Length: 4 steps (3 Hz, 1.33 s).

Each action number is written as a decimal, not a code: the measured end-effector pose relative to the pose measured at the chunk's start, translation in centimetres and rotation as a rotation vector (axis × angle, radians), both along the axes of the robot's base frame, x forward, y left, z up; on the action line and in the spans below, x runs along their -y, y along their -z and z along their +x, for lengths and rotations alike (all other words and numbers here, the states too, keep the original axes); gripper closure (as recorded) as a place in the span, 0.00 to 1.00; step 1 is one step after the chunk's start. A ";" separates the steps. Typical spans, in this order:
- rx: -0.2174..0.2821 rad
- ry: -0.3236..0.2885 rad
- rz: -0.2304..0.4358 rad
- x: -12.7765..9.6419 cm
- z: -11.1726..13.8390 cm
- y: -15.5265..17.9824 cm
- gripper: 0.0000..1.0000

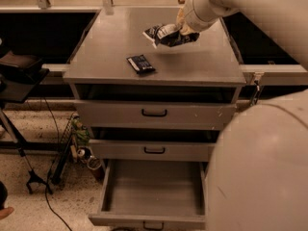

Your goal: Pick blue chip bag from bottom drawer and place on counter

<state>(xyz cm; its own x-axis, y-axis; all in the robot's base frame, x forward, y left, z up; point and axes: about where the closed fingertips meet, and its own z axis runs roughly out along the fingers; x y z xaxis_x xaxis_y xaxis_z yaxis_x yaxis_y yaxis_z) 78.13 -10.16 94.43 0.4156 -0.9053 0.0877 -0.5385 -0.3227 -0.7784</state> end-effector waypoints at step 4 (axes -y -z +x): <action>0.004 -0.055 0.021 -0.3 -2.2 2.4 0.00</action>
Offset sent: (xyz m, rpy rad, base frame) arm -0.0164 0.0023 -0.0361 0.0420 0.0168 0.0498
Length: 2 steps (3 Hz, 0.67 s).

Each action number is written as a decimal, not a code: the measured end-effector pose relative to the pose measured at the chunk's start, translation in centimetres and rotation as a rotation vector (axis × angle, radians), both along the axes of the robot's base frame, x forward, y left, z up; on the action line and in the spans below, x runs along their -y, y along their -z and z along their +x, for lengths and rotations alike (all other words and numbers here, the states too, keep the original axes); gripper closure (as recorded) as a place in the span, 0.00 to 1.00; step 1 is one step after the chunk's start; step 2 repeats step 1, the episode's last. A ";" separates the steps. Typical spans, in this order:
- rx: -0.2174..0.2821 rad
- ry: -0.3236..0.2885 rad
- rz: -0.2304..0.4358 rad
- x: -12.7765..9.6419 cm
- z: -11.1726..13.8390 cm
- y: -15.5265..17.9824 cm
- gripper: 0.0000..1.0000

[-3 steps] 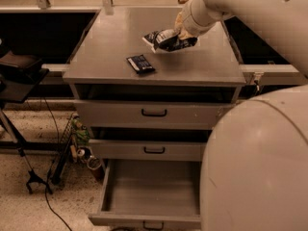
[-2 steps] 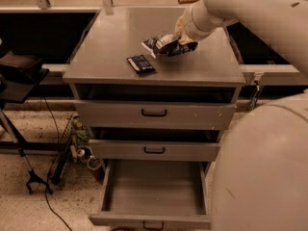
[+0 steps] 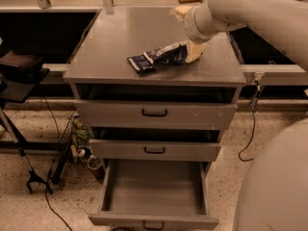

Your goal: Pick blue chip bag from bottom drawer and place on counter

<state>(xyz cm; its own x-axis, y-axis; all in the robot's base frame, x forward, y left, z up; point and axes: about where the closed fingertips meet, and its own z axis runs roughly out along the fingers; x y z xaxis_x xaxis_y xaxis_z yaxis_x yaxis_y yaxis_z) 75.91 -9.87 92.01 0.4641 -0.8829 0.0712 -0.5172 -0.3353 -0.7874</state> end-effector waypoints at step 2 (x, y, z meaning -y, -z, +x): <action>0.000 0.000 0.000 0.0 0.0 0.0 0.00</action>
Offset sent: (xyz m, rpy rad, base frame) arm 0.0000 0.0000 0.0000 0.0000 0.0000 0.0000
